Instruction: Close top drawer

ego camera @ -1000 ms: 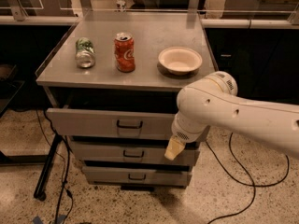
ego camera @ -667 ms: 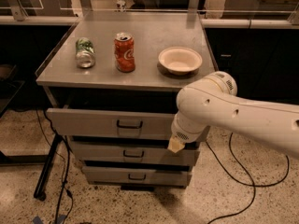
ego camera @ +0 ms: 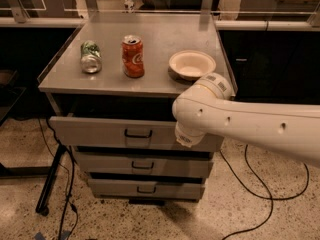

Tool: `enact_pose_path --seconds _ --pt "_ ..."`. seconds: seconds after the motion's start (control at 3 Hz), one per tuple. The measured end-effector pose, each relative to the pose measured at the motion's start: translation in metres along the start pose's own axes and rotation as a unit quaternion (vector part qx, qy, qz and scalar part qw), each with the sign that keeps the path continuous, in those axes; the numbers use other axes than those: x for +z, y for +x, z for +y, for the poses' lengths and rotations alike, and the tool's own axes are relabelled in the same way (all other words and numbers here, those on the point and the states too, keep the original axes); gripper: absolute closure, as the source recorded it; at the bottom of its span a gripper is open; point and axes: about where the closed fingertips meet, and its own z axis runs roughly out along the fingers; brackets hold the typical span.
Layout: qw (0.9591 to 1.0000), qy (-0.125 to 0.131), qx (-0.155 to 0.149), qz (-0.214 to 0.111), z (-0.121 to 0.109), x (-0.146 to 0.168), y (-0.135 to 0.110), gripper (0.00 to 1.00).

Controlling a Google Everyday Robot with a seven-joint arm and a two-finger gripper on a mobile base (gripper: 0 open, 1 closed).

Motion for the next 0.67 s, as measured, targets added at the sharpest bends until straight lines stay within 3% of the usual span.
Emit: enact_pose_path --seconds 0.67 --pt "0.9987 0.048 -0.004 0.014 -0.032 0.022 -0.023 1.00"
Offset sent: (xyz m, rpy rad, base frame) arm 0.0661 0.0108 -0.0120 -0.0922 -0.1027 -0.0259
